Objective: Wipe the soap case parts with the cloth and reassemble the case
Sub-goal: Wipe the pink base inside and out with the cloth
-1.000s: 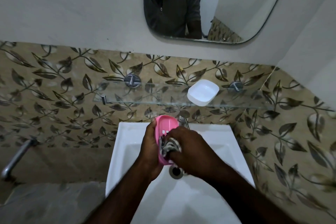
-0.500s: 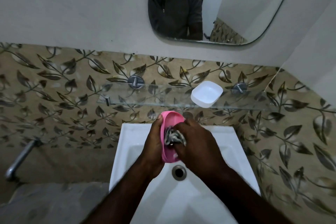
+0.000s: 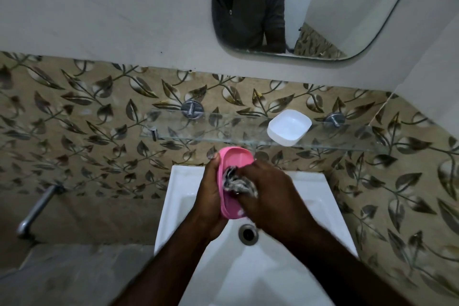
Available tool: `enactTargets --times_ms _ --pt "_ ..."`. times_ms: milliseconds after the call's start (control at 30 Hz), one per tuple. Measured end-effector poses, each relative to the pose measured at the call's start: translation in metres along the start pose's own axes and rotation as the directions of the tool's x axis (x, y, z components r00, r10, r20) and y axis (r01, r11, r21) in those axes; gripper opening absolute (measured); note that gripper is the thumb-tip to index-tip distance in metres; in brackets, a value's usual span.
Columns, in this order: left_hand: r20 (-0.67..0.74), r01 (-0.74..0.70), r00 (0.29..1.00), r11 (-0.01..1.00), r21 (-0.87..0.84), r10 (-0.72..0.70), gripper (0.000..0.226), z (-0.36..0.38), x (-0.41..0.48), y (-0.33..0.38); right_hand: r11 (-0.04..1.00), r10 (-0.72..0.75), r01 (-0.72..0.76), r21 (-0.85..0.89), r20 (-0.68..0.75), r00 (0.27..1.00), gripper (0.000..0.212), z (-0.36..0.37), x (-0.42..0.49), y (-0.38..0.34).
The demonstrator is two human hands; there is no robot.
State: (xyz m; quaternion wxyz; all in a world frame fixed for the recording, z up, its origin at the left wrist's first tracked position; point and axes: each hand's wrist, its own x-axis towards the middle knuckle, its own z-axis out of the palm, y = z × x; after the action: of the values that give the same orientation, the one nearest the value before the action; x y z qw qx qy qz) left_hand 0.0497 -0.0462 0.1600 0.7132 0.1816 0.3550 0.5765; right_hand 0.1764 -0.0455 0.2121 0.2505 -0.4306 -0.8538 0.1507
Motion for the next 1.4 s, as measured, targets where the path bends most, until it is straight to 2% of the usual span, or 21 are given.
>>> enactTargets --times_ms 67,100,133,200,267,300,367,433,500,567,633,767,867,1000,1100,1167,1233,1333,1400 --pt "-0.052 -0.005 0.999 1.0 0.008 0.005 0.071 -0.006 -0.001 0.003 0.998 -0.029 0.015 0.06 0.234 0.972 0.019 0.001 -0.013 -0.002" --pt "-0.069 0.003 0.998 1.0 0.022 -0.001 0.075 -0.008 -0.001 0.002 0.998 -0.042 0.028 0.051 0.295 0.955 0.019 -0.001 -0.017 0.001" --pt "-0.072 0.019 0.997 1.0 0.014 -0.018 0.076 -0.008 -0.002 0.001 0.998 -0.047 0.036 0.044 0.296 0.954 0.022 -0.002 -0.017 0.003" --pt "-0.058 0.031 0.998 1.0 -0.002 -0.031 0.071 -0.006 -0.003 -0.001 0.996 0.012 -0.022 0.082 0.124 0.992 0.028 -0.006 -0.011 0.009" --pt "-0.002 0.006 1.0 1.0 -0.001 -0.006 0.07 -0.003 -0.001 -0.003 0.992 0.114 -0.108 0.062 -0.1 0.988 0.025 -0.01 -0.001 0.013" --pt "0.013 -0.005 1.0 1.0 0.017 0.004 0.069 -0.001 -0.002 -0.004 0.991 0.134 -0.135 0.005 -0.164 0.977 0.026 -0.01 0.004 0.013" --pt "0.043 -0.004 0.999 0.998 0.063 0.001 0.065 0.002 -0.002 -0.006 0.986 0.155 -0.163 -0.035 -0.181 0.971 0.033 -0.004 0.008 0.011" --pt "0.053 -0.003 0.999 0.995 0.095 -0.002 0.067 0.001 -0.002 -0.004 0.984 0.156 -0.145 0.106 -0.107 0.982 0.041 0.003 0.004 0.002" --pt "0.026 0.006 1.0 0.997 0.076 -0.008 0.073 -0.004 -0.002 0.001 0.986 0.049 -0.051 0.162 0.014 0.999 0.042 0.006 -0.005 -0.006" --pt "-0.023 0.017 1.0 0.998 0.064 -0.016 0.081 -0.011 0.0 0.006 0.994 -0.083 0.072 0.081 0.142 0.986 0.038 0.007 -0.014 -0.005" --pt "-0.061 0.006 0.998 0.996 0.092 0.0 0.085 -0.015 0.001 0.007 0.988 -0.141 0.151 -0.023 0.245 0.959 0.037 0.004 -0.019 -0.001" --pt "-0.081 0.009 0.997 0.994 0.107 0.0 0.079 -0.013 0.001 -0.001 0.929 -0.117 0.218 -0.298 0.323 0.939 0.04 0.0 -0.015 0.005" --pt "-0.065 0.003 0.998 0.997 0.081 0.002 0.071 -0.012 0.001 -0.002 0.913 -0.116 0.194 -0.359 0.228 0.967 0.031 -0.005 -0.008 0.008" --pt "-0.012 -0.059 0.998 0.991 0.12 0.061 0.063 -0.002 -0.004 -0.005 0.943 -0.077 0.061 -0.327 -0.037 0.996 0.027 -0.011 0.009 0.009" --pt "-0.061 -0.089 0.993 0.981 0.171 0.101 0.066 0.004 -0.003 -0.006 0.92 -0.041 0.017 -0.391 -0.053 0.998 0.025 -0.006 0.013 0.007" --pt "-0.108 -0.099 0.987 0.977 0.191 0.121 0.074 0.004 -0.003 -0.002 0.941 0.034 -0.021 -0.337 0.033 0.999 0.015 -0.001 0.003 0.0" --pt "-0.146 -0.123 0.976 0.965 0.232 0.16 0.078 0.0 -0.003 0.0 0.976 0.142 -0.114 -0.185 0.145 0.979 0.003 0.003 -0.01 -0.007" --pt "-0.154 -0.167 0.962 0.931 0.323 0.226 0.076 -0.003 -0.007 -0.004 0.974 0.185 -0.214 0.069 0.296 0.937 0.021 0.006 -0.016 -0.006" --pt "-0.143 -0.202 0.953 0.911 0.358 0.268 0.075 -0.004 -0.009 -0.009 0.901 0.194 -0.33 0.282 0.418 0.887 0.023 0.003 -0.013 -0.002"
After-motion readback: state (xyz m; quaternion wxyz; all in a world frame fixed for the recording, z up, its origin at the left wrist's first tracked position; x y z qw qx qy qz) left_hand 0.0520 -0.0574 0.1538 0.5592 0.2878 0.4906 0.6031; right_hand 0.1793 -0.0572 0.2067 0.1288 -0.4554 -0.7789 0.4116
